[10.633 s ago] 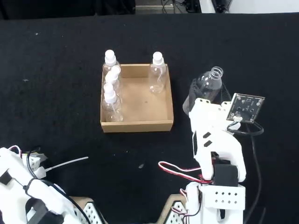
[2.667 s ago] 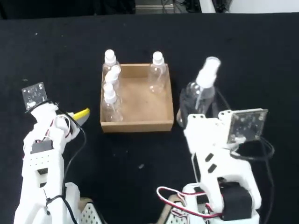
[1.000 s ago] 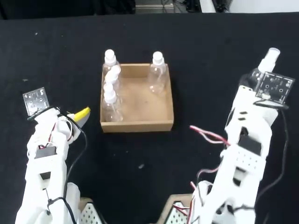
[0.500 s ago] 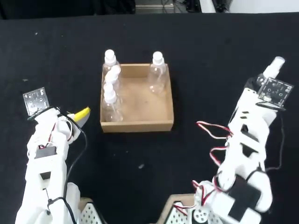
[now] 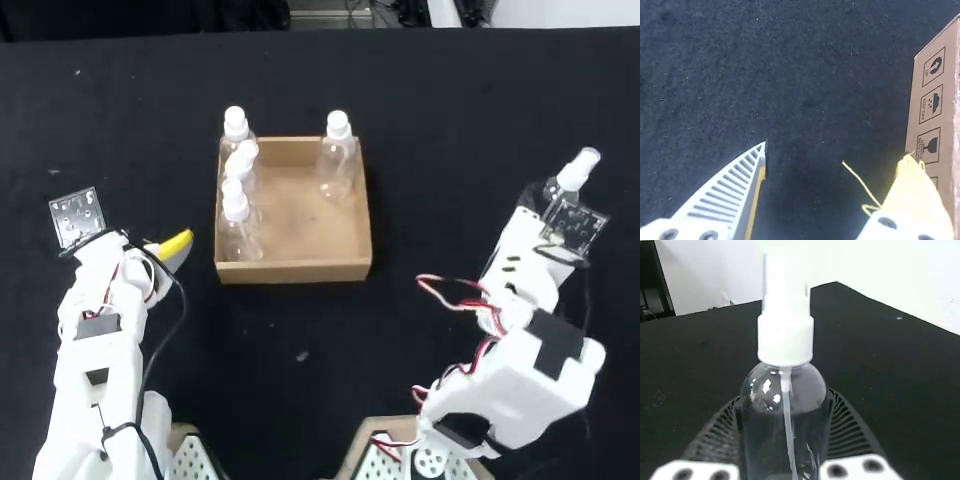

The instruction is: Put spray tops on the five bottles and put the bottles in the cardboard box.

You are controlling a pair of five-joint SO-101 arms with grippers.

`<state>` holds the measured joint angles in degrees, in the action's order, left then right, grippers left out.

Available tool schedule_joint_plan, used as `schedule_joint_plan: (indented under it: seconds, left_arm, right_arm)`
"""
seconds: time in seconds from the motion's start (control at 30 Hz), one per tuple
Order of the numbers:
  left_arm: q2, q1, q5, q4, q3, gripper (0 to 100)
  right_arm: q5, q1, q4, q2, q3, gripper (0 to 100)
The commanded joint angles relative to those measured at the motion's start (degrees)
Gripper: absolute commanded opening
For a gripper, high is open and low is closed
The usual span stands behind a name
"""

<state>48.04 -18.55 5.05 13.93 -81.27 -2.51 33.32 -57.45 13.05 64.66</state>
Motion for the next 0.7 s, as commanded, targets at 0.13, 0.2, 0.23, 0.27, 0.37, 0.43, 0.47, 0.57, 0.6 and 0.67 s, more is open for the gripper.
schedule_joint_plan:
  seconds: [0.13, 0.2, 0.23, 0.27, 0.37, 0.43, 0.47, 0.57, 0.6, 0.67]
  left_arm:
    - [0.5, 0.6, -0.2, -1.1, 0.0, 32]
    - [0.5, 0.6, -0.2, -1.1, 0.0, 32]
    - [0.5, 0.6, -0.2, -1.1, 0.0, 32]
    - [0.5, 0.6, -0.2, -1.1, 0.0, 32]
    - [0.5, 0.6, -0.2, -1.1, 0.0, 32]
    - [0.5, 0.6, -0.2, -1.1, 0.0, 32]
    - [0.5, 0.6, -0.2, -1.1, 0.0, 32]
    - [0.5, 0.7, -0.2, -1.1, 0.0, 32]
    - [0.5, 1.3, -0.2, -1.1, 0.0, 32]
    - [0.5, 2.9, -0.3, -1.1, 0.0, 32]
  right_arm:
    - [0.3, 1.3, -7.3, 3.3, -2.5, 1.0]
    - [0.3, 1.2, -7.1, 3.5, -2.5, 1.1]
    - [0.3, 1.1, -7.1, 3.6, -2.5, 1.1]
    - [0.1, 1.0, -7.1, 3.6, -2.5, 1.2]
    - [-0.1, 0.9, -7.1, 3.6, -2.5, 1.3]
    - [-0.2, 0.9, -7.0, 3.7, -2.5, 1.9]
    - [-0.2, 0.8, -7.0, 3.7, -2.4, 3.7]
    - [0.3, 0.7, -7.0, 3.4, -1.5, 11.5]
    - [0.3, 0.5, -7.4, 3.3, -1.3, 13.7]
    - [0.3, -0.2, -7.5, 3.3, -1.3, 16.3]
